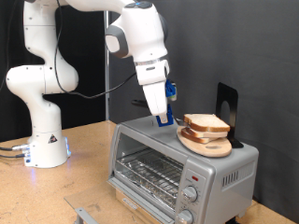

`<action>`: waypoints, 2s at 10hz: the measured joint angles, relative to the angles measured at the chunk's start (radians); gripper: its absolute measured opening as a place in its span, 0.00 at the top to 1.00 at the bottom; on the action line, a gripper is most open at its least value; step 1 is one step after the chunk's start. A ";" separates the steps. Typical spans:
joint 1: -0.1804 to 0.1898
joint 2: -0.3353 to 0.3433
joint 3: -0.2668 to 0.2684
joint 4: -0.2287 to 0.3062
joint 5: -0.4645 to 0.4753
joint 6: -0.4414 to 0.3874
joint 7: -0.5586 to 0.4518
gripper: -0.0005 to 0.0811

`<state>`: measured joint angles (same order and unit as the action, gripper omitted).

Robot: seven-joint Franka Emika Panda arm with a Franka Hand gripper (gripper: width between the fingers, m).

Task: Make a piece of toast with the oven

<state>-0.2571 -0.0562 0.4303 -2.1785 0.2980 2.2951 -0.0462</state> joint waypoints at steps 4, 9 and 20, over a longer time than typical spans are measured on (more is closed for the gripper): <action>0.001 0.022 0.007 0.019 -0.008 0.001 0.000 0.51; 0.002 0.016 0.028 0.009 0.019 0.021 -0.037 0.51; -0.001 -0.211 -0.036 -0.204 0.281 0.082 -0.195 0.51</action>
<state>-0.2584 -0.2675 0.3941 -2.3821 0.5789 2.3773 -0.2413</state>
